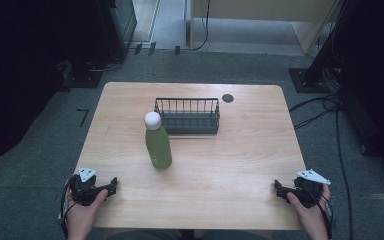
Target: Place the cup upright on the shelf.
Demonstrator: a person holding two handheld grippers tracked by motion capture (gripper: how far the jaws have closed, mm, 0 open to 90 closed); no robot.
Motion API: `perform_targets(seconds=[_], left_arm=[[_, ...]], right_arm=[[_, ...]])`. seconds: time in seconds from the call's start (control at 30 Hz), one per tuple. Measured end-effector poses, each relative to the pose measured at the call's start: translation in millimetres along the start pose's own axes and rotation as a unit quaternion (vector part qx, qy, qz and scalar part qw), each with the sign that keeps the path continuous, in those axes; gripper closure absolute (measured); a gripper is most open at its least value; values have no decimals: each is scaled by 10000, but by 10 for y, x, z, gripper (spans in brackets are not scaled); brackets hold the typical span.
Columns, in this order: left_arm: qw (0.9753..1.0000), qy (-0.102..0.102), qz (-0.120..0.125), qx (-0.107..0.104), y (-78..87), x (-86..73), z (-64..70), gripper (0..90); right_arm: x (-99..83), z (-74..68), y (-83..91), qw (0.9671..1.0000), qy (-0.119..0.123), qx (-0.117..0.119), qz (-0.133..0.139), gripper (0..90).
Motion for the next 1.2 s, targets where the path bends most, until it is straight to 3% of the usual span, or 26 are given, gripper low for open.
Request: perform_targets(seconds=[0.03,0.13,0.17,0.4,0.53,0.63,0.93,1.2], left_arm=[[10000,15,-97,18,11,12,-5,46],[10000,59,-69,5,21,23,2,47],[9998,33,69,-158,51,31,22,46],[9988,-248,331,-244,178,166,161,45],[9978,-312,515,-280,259,281,237,46],[9964,-418,658,-344,336,378,324,46],[9941,-584,773,-480,383,504,476,46],[9902,-732,916,-757,422,594,624,46]], right_arm=[[0,0,0,10000,-1,1,-1,0],[0,0,0,10000,-3,2,0,0],[0,0,0,10000,-2,1,-1,0],[0,0,0,10000,-3,2,-1,0],[0,0,0,10000,2,1,1,0],[-1,1,0,10000,9,4,1,0],[-1,0,0,10000,47,17,8,0],[-1,0,0,10000,49,16,8,0]])
Point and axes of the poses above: each handheld gripper's, and its own axes: y roughly backward along the jaws, x roughly out of its top, z roughly to its right, the point moved 1 cm from there along -y, roughly forward along the jaws, and after that the axes turned 12 degrees about -z, right-handed, at the moved point
